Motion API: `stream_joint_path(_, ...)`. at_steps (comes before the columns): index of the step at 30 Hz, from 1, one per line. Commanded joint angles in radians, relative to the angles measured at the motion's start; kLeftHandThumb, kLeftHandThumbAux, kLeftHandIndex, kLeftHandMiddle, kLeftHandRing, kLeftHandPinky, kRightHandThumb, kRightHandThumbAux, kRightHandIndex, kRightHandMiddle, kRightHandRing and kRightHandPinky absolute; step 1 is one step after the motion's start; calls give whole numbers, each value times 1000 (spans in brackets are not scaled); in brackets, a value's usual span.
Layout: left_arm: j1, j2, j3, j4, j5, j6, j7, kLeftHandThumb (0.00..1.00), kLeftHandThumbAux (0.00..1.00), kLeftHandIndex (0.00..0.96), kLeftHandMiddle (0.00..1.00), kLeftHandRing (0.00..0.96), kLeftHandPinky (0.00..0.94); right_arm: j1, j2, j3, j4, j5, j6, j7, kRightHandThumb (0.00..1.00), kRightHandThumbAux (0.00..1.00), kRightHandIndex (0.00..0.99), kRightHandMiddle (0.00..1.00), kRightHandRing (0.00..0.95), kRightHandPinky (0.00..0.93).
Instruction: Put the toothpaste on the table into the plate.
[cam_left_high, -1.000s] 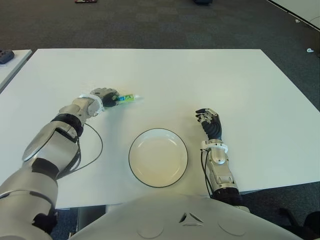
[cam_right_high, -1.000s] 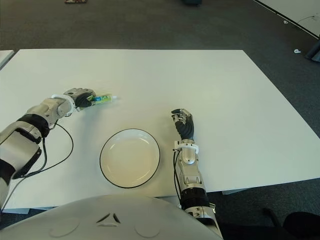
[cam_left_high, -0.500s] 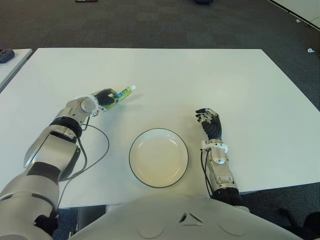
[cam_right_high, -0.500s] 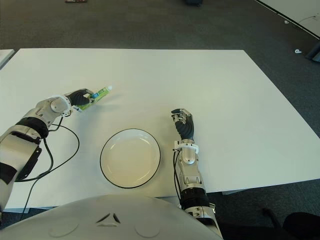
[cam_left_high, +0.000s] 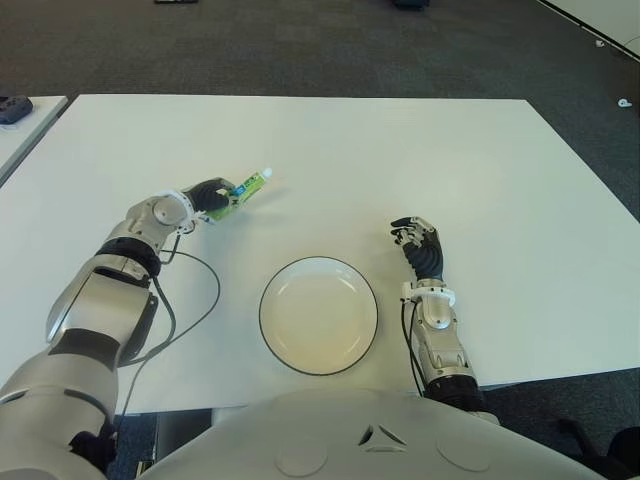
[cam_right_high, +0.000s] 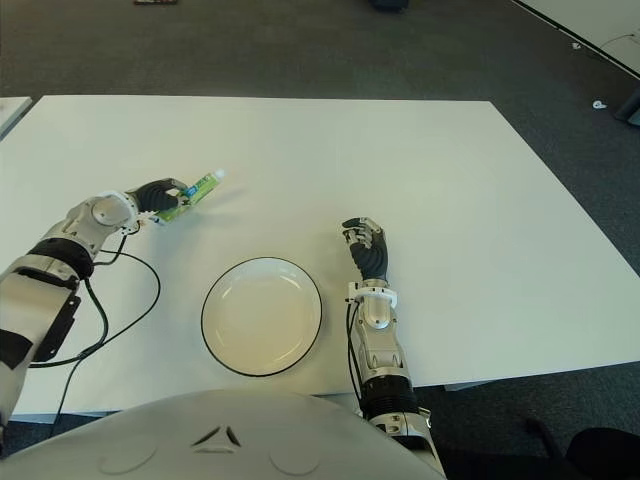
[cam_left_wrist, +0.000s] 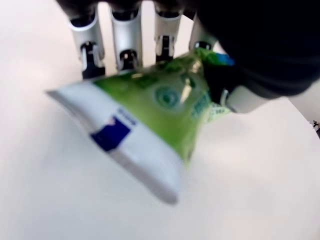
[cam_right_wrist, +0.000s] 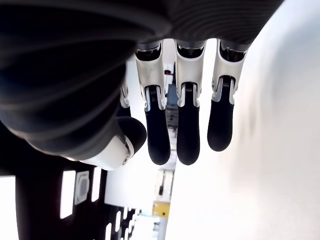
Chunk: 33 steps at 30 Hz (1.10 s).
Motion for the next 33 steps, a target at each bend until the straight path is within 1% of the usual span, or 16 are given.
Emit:
stream_joint_path(1,7,12,13,-31,-14,-28,-28,713,710,443,814,800,791,0,1,0,11,-6,3,-6,706,731,419,436,439,460)
stream_joint_path(5,9,23,21,-69,-18,-46,-46,713,711,443,816,801,798,1,2,0,10,-7,2,-6,707,731,419,435,437,457)
stream_joint_path(9,26,41,31,-165,-34,-79,-86,713,711,443,831,815,814,0,1,0,12,-5,-1,-2,706,731,419,434,436,453)
stream_joint_path(11,48,50,40,-238,-49,-86,-113,712,712,443,838,822,821,1,1,0,12,-4,-3,0,706,731,419,434,435,451)
stream_joint_path(14,121,64,55,-410,-84,-98,-151,712,712,443,847,831,828,1,0,0,12,-2,-7,3,706,731,419,434,433,449)
stream_joint_path(17,184,64,64,-526,-112,-101,-169,713,712,443,852,836,835,-1,1,1,14,0,-12,5,707,731,420,434,432,449)
stream_joint_path(21,282,54,68,-696,-145,-68,-182,714,712,443,855,838,836,-1,5,4,16,1,-23,6,708,732,420,436,432,452)
stream_joint_path(25,339,53,72,-836,-173,-23,-210,715,711,443,863,844,846,0,8,6,17,4,-30,10,708,732,420,437,435,456)
stream_joint_path(28,392,59,88,-948,-240,17,-266,715,710,443,875,850,854,-3,9,7,21,7,-33,13,707,732,420,438,437,455)
stream_joint_path(33,451,72,102,-1092,-314,99,-336,716,708,443,889,861,862,-8,9,6,29,8,-40,14,706,731,420,437,435,450)
